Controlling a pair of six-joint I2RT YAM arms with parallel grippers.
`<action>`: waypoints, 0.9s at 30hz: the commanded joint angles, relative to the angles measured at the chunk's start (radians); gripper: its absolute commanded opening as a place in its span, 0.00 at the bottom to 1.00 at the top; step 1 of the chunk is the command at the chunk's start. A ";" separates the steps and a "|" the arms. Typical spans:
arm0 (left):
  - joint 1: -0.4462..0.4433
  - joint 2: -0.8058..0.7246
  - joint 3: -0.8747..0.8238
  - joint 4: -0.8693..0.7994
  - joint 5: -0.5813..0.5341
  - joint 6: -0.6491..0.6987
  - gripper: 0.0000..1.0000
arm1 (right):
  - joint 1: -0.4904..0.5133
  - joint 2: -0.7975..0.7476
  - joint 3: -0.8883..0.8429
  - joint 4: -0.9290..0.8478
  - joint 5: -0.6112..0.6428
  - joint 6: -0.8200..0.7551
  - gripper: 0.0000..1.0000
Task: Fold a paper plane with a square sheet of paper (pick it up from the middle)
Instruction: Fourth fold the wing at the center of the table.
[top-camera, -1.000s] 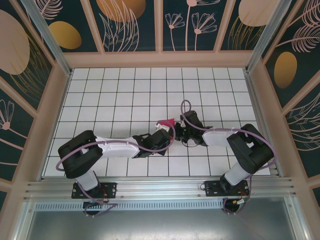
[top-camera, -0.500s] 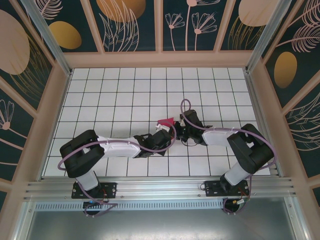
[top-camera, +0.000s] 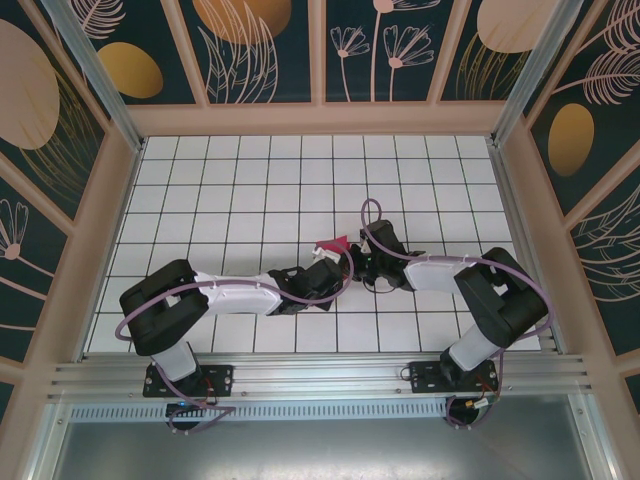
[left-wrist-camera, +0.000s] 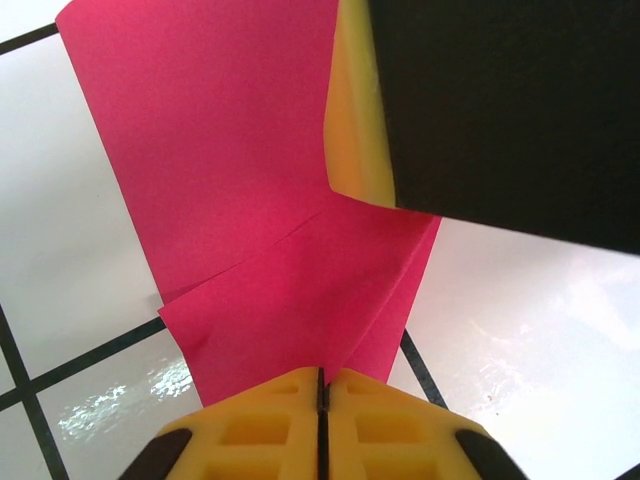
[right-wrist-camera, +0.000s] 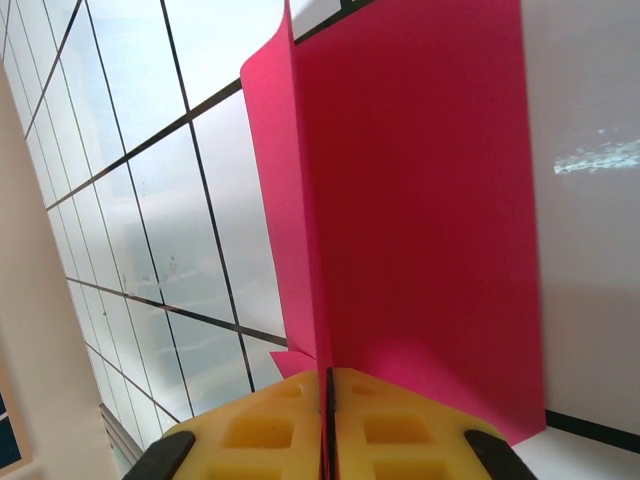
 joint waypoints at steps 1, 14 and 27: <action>-0.005 0.009 -0.002 0.006 -0.017 -0.016 0.07 | 0.000 -0.017 0.029 -0.032 0.010 -0.031 0.12; 0.030 -0.085 -0.163 0.240 0.107 -0.110 0.00 | -0.028 -0.141 0.032 -0.130 0.042 -0.136 0.37; 0.163 -0.140 -0.324 0.494 0.370 -0.182 0.00 | -0.028 -0.085 0.041 -0.141 -0.018 -0.209 0.13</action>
